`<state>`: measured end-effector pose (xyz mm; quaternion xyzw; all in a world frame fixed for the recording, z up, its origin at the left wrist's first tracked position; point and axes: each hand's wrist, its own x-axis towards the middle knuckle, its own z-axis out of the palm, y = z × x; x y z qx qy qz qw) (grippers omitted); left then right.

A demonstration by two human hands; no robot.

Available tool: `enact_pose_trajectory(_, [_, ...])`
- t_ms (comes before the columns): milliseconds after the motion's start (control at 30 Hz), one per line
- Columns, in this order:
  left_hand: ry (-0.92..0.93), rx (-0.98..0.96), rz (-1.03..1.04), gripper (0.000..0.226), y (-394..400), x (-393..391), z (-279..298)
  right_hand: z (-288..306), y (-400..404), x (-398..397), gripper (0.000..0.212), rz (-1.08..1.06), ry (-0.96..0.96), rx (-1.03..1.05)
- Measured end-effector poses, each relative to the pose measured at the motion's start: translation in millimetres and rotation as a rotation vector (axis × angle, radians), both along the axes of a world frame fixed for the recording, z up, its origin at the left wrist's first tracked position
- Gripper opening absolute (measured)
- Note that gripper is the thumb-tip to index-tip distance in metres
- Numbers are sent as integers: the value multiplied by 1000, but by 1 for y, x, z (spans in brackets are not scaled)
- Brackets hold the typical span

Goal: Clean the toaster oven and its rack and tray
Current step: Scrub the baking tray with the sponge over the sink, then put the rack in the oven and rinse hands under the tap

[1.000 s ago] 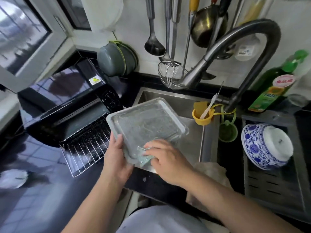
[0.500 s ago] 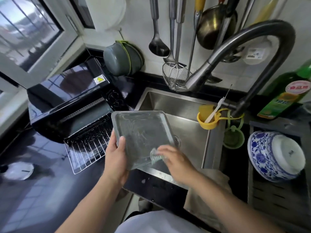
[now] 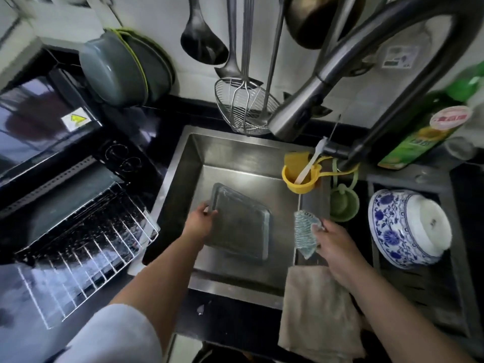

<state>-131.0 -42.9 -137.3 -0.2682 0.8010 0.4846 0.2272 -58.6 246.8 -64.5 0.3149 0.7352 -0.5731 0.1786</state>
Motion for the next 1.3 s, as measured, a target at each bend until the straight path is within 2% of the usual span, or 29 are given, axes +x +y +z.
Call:
enact_pose_trajectory(100, [-90, -124, -84, 42, -4, -8, -26, 5, -11, 0, 23, -119, -8, -154])
enact_pose_trajectory(167, [-113, -155, -62, 51, 0, -4, -17, 10, -24, -2, 21, -151, -5, -227])
enact_pose_trajectory(233, [-86, -105, 14, 52, 4, 9, 7, 18, -40, -4, 20, -172, -4, -288])
enact_pose_trajectory(267, [-58, -26, 73, 47, 5, 20, 23, 22, -49, -4, 20, -179, -4, -311])
enact_pose_trajectory(367, [-46, 448, 324, 29, 6, 74, 85, 40, -91, 0, 24, -123, 22, -408])
enact_pose_trajectory(433, [-37, 632, 385, 23, 0, 112, 125, 50, -135, 10, 25, -29, 30, -536])
enact_pose_trajectory(467, [-4, 629, 411, 19, -10, 129, 138, 54, -161, 18, 25, 55, 14, -578])
enact_pose_trajectory(533, [84, 505, 512, 16, -45, 163, 149, 60, -216, 37, 29, 283, -15, -616])
enact_pose_trajectory(633, [157, 367, 756, 17, -119, 212, 154, 67, -282, 60, 31, 667, 8, -549])
enact_pose_trajectory(700, [226, 334, 953, 15, -177, 239, 155, 69, -311, 62, 32, 750, 38, -456])
enact_pose_trajectory(800, [310, 249, 1141, 9, -272, 257, 149, 67, -336, 57, 22, 656, -14, -426])
enact_pose_trajectory(900, [319, 145, 1147, 5, -345, 241, 129, 58, -351, 54, 20, 515, -1, -355])
enact_pose_trajectory(967, [242, 54, 1081, 6, -369, 225, 106, 47, -360, 54, 19, 428, -4, -306])
enact_pose_trajectory(1033, [91, -42, 1054, 21, -385, 220, 75, 41, -363, 57, 17, 378, -10, -254])
enact_pose_trajectory(1100, [8, -143, 1124, 31, -386, 228, 58, 39, -357, 62, 17, 350, -8, -217])
enact_pose_trajectory(1200, [104, -165, 1187, 14, -346, 248, 78, 34, -336, 65, 16, 261, -10, -164])
enact_pose_trajectory(1233, [133, -97, 1142, 8, -328, 254, 86, 29, -329, 61, 15, 212, -11, -139])
enact_pose_trajectory(1300, [111, 95, 942, 10, -297, 261, 86, 18, -321, 45, 13, 127, 20, -76])
